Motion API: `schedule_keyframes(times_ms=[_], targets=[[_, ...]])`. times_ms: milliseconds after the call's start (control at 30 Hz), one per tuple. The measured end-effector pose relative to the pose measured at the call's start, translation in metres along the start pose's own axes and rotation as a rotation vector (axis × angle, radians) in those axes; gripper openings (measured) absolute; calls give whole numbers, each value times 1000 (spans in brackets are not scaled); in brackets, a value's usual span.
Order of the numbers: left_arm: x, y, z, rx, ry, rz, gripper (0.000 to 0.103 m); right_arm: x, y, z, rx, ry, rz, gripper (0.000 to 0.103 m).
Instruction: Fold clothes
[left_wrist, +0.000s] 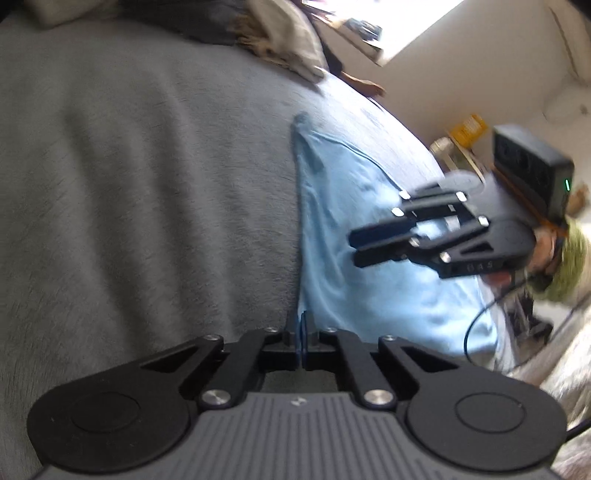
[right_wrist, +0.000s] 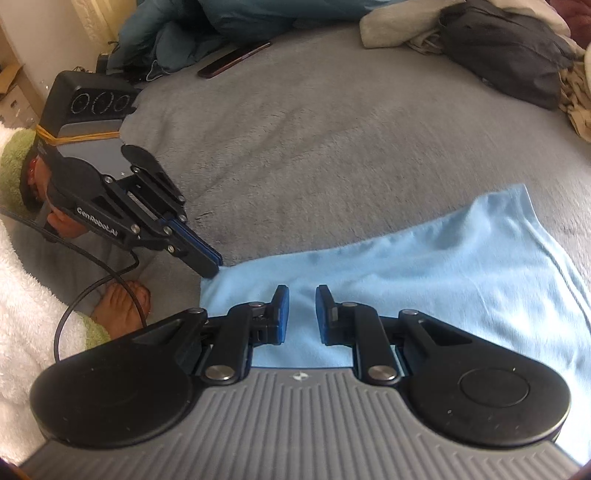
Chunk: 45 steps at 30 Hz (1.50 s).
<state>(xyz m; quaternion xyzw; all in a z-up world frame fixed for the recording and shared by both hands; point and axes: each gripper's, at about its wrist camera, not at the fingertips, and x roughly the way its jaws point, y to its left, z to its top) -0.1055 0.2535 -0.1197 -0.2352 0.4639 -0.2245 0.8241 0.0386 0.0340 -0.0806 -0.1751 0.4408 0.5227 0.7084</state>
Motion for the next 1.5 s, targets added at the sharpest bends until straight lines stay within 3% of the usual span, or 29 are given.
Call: schedule_keyframes(times_ms=[133, 533, 767, 900, 1133, 1200, 1333, 1367, 1433, 1500], targets=[[1, 2, -6, -40, -9, 25, 1, 0, -5, -5, 22, -1, 0, 15], [11, -9, -5, 105, 12, 111, 1, 8, -13, -1, 0, -59, -68, 15], [14, -12, -4, 126, 19, 125, 1, 26, -65, 12, 38, -74, -146, 12], [15, -13, -3, 138, 24, 126, 1, 29, -95, 28, 107, -130, -170, 12], [16, -11, -4, 140, 23, 122, 2, 18, -141, 46, 258, -238, -306, 15], [16, -10, -4, 140, 22, 118, 3, 4, -145, 44, 275, -262, -271, 15], [14, -8, -5, 141, 24, 122, 3, -6, -138, 34, 244, -205, -119, 15], [14, -7, -5, 144, 26, 126, 3, -3, -136, 32, 229, -181, -117, 15], [13, -7, -5, 147, 29, 131, 3, 13, -140, 29, 224, -127, -214, 15], [13, -7, -5, 150, 32, 134, 3, 17, -154, 29, 288, -160, -255, 13]])
